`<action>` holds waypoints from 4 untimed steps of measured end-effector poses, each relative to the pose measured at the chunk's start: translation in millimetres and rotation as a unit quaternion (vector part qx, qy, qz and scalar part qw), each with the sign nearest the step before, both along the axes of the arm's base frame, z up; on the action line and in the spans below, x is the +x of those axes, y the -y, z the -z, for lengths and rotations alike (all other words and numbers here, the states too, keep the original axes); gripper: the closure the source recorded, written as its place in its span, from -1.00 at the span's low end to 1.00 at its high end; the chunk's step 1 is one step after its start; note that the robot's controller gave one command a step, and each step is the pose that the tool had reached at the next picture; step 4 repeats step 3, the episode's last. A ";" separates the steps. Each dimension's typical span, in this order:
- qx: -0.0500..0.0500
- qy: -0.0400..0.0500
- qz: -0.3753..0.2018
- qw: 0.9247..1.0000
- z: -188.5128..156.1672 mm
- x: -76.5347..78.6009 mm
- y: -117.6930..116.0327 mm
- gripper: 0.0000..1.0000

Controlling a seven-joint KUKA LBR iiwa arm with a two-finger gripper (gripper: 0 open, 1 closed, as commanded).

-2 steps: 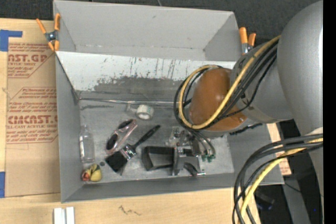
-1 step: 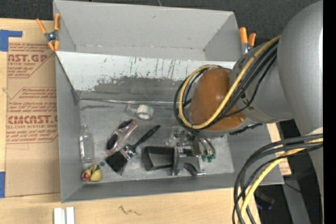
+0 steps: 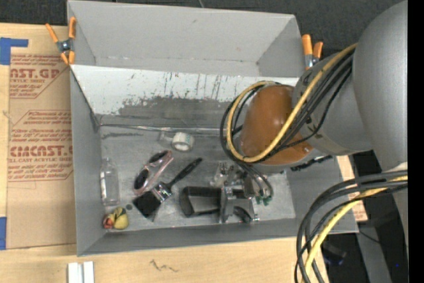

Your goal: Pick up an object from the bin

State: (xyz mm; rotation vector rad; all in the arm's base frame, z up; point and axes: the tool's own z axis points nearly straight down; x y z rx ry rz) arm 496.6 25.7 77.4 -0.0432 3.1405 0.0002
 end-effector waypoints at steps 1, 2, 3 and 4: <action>0.000 -0.004 0.000 1.000 -16.6 -2.0 0.1 1.00; 0.000 -0.002 0.000 1.000 -30.9 -0.8 0.0 1.00; 0.000 -0.002 0.000 1.000 -42.3 -0.5 0.0 1.00; 0.000 -0.002 0.000 1.000 -42.3 -0.5 0.0 1.00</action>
Offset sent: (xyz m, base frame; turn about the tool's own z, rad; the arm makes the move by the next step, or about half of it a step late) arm 0.0000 -0.0001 0.0204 0.0000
